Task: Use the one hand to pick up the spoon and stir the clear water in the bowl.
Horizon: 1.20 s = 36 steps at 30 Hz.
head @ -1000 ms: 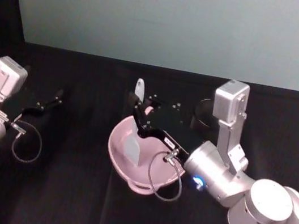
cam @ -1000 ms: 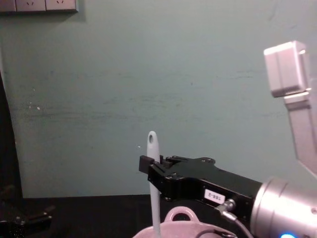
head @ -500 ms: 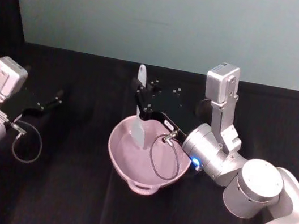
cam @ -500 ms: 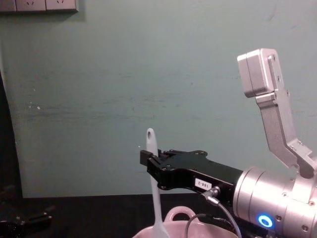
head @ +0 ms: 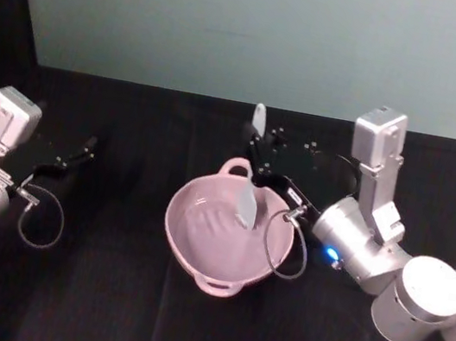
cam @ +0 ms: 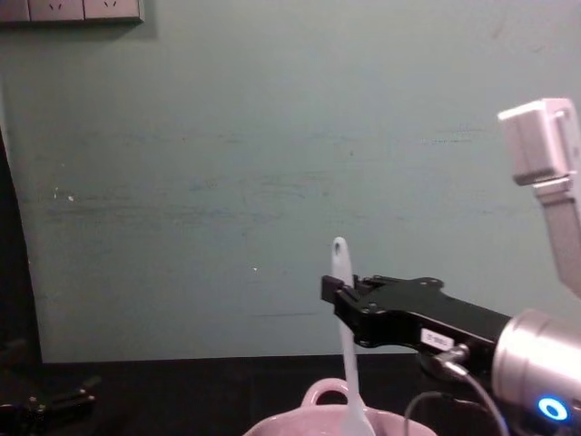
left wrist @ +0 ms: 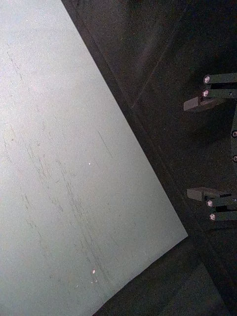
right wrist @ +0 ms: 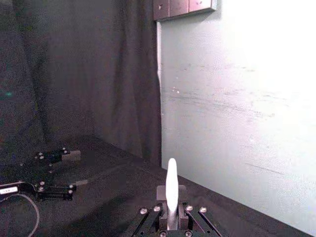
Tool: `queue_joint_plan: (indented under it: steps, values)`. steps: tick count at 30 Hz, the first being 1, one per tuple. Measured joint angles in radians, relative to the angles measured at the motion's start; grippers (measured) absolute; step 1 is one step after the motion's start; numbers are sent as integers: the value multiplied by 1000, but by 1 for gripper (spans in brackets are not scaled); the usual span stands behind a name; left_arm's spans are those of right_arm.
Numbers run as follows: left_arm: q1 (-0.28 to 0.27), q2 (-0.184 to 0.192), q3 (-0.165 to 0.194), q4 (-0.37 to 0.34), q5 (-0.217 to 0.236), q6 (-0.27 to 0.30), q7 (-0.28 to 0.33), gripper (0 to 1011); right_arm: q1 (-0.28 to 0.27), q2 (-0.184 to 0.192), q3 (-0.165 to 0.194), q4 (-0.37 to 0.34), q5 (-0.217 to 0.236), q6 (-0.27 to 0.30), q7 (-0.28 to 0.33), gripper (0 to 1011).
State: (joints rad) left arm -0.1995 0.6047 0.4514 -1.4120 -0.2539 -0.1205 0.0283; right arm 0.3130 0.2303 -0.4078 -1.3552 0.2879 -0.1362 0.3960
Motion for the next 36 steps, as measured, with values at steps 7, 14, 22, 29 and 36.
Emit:
queue_joint_plan:
  steps: [7, 14, 22, 29, 36]
  values:
    - [0, 0, 0, 0, 0, 0, 0, 1011, -64, 33, 22, -73, 14, 6, 2, 121]
    - [0, 0, 0, 0, 0, 0, 0, 1011, -147, 58, 27, -166, 34, 11, 12, 121]
    - [0, 0, 0, 0, 0, 0, 0, 1011, -194, 64, 5, -223, 53, 21, 29, 121]
    - [0, 0, 0, 0, 0, 0, 0, 1011, -174, 51, -27, -207, 50, 27, 38, 121]
    - [0, 0, 0, 0, 0, 0, 0, 1011, -110, 19, -51, -140, 25, 14, 39, 121]
